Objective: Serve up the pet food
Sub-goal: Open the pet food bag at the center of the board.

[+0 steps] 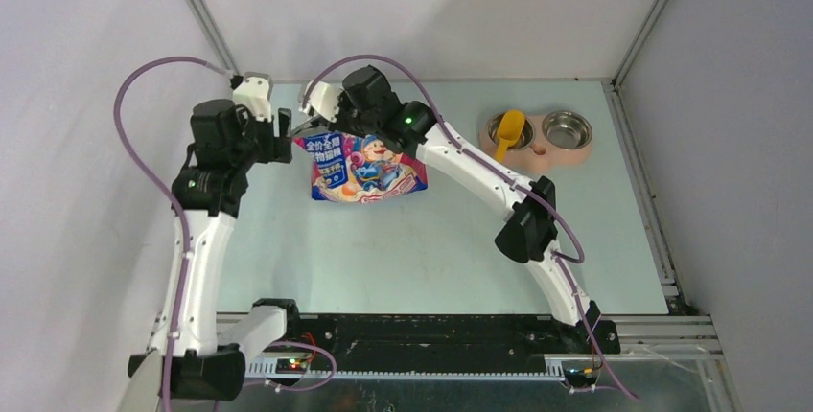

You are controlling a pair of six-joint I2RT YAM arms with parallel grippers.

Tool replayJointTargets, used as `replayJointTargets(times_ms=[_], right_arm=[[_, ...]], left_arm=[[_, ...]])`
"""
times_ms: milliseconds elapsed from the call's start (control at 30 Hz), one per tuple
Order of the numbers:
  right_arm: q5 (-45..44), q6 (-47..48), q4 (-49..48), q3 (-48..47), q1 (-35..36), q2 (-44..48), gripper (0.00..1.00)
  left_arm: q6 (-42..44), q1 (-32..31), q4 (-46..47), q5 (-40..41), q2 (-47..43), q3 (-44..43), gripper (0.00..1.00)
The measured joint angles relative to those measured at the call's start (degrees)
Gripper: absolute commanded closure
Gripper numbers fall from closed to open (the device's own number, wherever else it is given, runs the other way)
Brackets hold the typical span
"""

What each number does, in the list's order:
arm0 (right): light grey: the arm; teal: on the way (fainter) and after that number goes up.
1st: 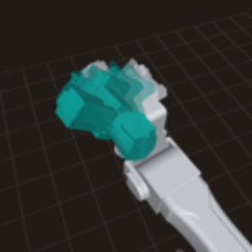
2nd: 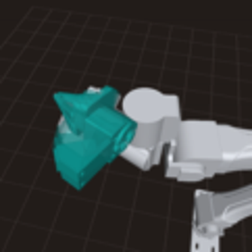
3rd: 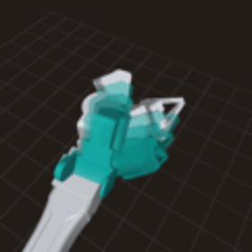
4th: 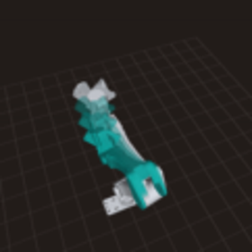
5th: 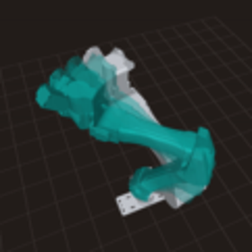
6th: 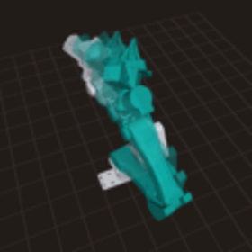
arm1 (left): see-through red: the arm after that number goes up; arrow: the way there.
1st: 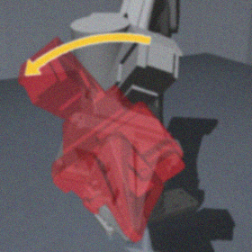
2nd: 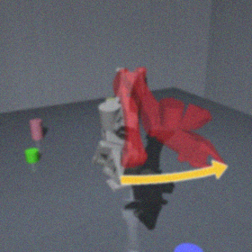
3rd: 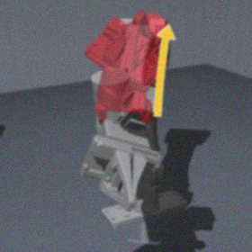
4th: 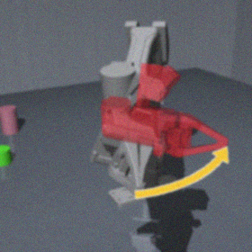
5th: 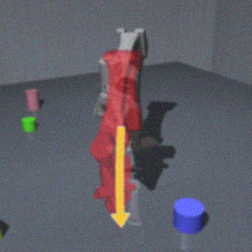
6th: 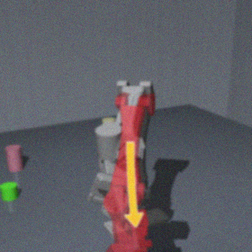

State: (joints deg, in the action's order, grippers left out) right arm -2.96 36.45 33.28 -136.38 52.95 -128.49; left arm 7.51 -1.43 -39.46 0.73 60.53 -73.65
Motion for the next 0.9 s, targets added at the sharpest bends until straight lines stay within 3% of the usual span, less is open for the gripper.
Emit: replayJointTargets(times_ms=[100, 533, 733, 833, 900], right_arm=[[3.1, -3.8, 1.7, -0.5, -0.8, 0.0, 0.99], [15.9, -21.1, 5.0, -2.6, -5.7, 0.2, 1.00], [23.5, -30.0, 5.6, -1.8, -8.9, 0.8, 1.00], [25.8, -33.0, 5.2, -1.1, -9.7, 1.1, 1.00], [26.6, -34.2, 5.0, -0.9, -9.9, 1.1, 1.00]], left_arm=[[3.8, 0.0, 0.3, -5.9, -3.5, 0.0, 0.22], [23.1, -1.9, -3.5, -28.5, -3.8, 0.0, 0.38], [27.8, -7.6, -3.8, -28.8, -3.1, 0.0, 0.43], [30.1, -11.2, -3.1, -26.6, -1.6, 0.0, 0.53], [32.2, -13.3, -3.1, -25.4, -0.5, 0.0, 0.54]])
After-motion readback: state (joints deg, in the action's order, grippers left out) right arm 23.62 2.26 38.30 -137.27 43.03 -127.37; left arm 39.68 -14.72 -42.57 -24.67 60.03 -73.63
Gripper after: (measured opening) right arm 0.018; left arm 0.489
